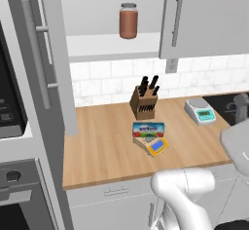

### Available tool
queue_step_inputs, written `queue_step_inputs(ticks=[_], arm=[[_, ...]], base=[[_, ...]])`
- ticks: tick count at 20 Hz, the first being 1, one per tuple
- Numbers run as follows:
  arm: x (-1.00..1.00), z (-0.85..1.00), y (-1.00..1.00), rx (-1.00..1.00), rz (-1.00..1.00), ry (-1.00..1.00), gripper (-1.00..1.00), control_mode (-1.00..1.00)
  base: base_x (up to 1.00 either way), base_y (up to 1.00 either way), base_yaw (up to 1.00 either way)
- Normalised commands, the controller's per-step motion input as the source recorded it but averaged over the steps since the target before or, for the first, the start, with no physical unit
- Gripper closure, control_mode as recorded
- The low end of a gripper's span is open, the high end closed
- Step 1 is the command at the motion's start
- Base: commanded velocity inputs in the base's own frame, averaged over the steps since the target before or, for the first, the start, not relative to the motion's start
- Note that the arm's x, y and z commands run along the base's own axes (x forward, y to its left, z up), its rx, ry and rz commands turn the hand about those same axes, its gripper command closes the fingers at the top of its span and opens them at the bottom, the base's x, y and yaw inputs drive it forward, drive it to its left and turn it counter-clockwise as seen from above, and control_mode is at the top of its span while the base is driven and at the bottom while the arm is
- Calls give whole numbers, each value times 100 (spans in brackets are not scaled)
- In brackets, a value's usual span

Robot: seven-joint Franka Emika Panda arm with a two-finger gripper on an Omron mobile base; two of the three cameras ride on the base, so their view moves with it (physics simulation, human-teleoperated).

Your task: Pick the boxed food and place it on the digital scale for weighing, and close the cabinet.

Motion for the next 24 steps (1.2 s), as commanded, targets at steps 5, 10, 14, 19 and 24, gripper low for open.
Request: queue_step_inputs(ticks=[5,10,14,19,24], arm=[[0,-46,100,-10,-12,-8,-100,-100],[0,-21,100,-28,-4,-3,-100,-100],[-1,0,100,-25,0,0,-100,-100],[0,0,100,-10,0,6,-100,-100],[3,0,80,-6,5,12,-100,-100]], base=[[0,0,0],[0,0,0],[0,0,0],[0,0,0],[0,0,0]])
